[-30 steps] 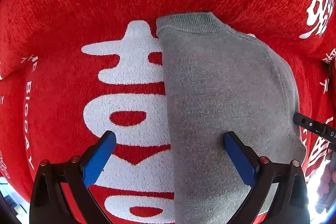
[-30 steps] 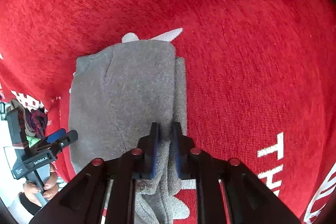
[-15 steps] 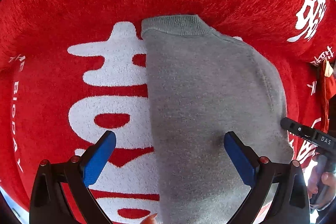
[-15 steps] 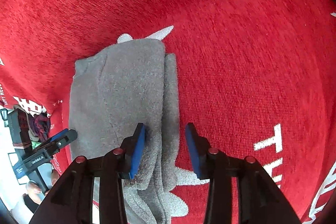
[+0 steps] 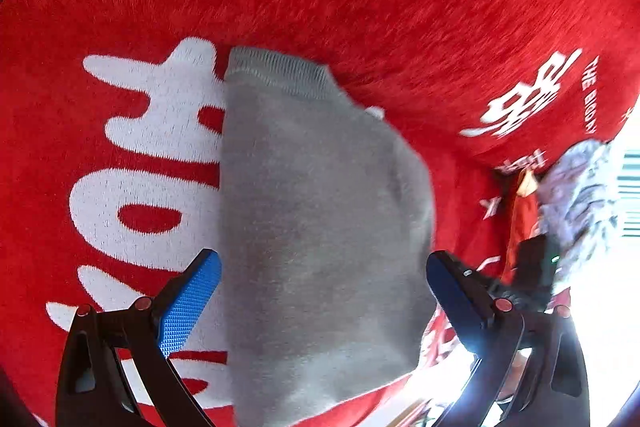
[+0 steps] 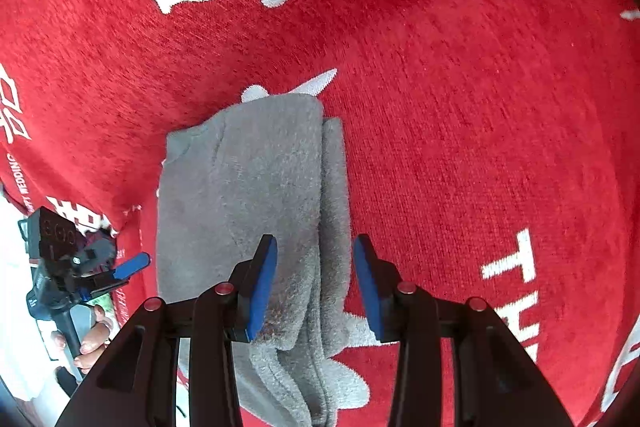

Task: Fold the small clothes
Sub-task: 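Press the folded sweater edge with the right tool, then open it, then grasp the folded grey sweater with the right tool while the left tool grips it too, lifting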

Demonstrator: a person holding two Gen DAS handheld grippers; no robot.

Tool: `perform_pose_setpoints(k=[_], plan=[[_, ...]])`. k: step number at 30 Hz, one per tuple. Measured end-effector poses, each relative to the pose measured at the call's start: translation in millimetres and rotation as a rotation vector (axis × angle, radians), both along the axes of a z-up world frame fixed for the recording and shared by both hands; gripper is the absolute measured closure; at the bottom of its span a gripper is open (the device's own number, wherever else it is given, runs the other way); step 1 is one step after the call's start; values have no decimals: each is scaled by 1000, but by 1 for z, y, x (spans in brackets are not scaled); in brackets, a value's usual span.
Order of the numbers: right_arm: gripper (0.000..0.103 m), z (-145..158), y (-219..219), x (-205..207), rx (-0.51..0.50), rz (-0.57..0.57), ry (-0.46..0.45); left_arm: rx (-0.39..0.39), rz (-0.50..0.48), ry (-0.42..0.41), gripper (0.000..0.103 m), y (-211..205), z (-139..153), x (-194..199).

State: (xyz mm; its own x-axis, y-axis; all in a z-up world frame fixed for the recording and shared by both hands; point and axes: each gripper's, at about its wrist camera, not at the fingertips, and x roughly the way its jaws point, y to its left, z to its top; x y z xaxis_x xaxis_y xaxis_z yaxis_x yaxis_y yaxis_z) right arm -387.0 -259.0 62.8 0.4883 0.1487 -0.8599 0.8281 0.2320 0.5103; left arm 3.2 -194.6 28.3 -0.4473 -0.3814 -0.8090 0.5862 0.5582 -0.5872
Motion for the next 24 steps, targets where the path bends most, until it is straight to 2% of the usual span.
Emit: perform_pose_setpoints(k=[4, 9, 11, 12, 17, 24], plan=[[60, 1, 3, -5, 5, -4, -9, -3, -16, -14, 0, -6, 5, 6], [58, 1, 5, -8, 8, -5, -5, 29, -44, -61, 0, -11, -2, -13], [32, 1, 5, -9, 11, -7, -4, 62, -57, -88, 0, -7, -4, -13], [31, 1, 5, -10, 12, -7, -12, 81, -72, -104, 0, -6, -7, -14], [30, 1, 6, -13, 32, 9, -22, 123, -155, -152, 0, -7, -20, -23], [27, -20, 8, -15, 154, -12, -109, 136, -218, -80, 0, -6, -43, -27]])
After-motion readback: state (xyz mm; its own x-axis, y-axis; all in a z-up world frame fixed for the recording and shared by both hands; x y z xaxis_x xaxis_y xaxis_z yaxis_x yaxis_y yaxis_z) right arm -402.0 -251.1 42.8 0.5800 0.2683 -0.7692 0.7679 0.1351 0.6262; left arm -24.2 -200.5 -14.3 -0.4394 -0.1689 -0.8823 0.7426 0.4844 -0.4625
